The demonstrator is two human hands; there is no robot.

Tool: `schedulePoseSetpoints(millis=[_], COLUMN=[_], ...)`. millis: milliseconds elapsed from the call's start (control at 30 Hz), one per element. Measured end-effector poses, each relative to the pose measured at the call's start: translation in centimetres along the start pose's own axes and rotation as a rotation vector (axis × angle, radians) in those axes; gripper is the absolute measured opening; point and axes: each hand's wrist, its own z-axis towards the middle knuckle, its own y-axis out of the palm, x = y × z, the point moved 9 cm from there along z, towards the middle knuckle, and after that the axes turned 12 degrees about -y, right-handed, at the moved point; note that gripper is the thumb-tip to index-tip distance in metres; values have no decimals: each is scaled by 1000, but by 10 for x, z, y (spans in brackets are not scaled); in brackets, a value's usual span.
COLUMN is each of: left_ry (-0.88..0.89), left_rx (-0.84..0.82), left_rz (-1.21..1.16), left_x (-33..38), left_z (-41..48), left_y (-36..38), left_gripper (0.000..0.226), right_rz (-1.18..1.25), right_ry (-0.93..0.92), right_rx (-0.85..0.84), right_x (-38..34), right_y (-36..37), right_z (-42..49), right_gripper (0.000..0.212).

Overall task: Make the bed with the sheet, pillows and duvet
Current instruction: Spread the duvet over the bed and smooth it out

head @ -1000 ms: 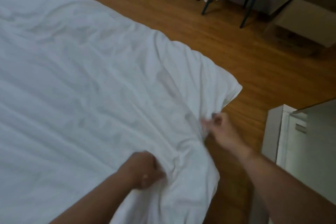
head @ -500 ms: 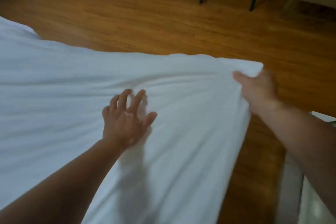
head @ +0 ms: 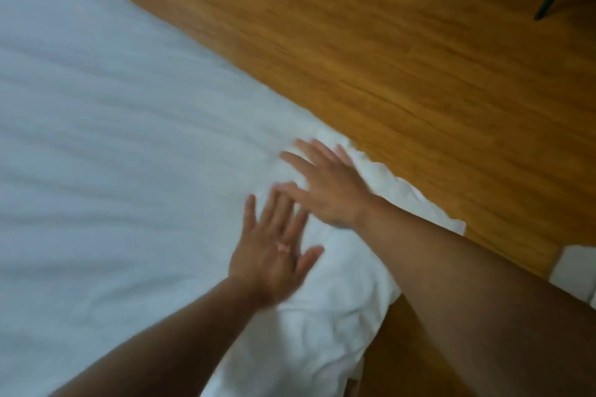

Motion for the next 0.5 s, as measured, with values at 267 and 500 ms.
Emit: schedulePoseSetpoints(millis=[267,500], left_ry=[-21,-766], left_rx=[-8,-185], left_rz=[-163,-150], left_x=[-121,-296], left_z=[-155,-377], left_y=[-12,68], left_gripper=[60,72], right_rz=[-377,-313], right_ry=[418,-509], right_rx=[-205,-339], right_x=[24,-315], right_y=[-24,141], right_z=[-17,-82], right_gripper=[60,70])
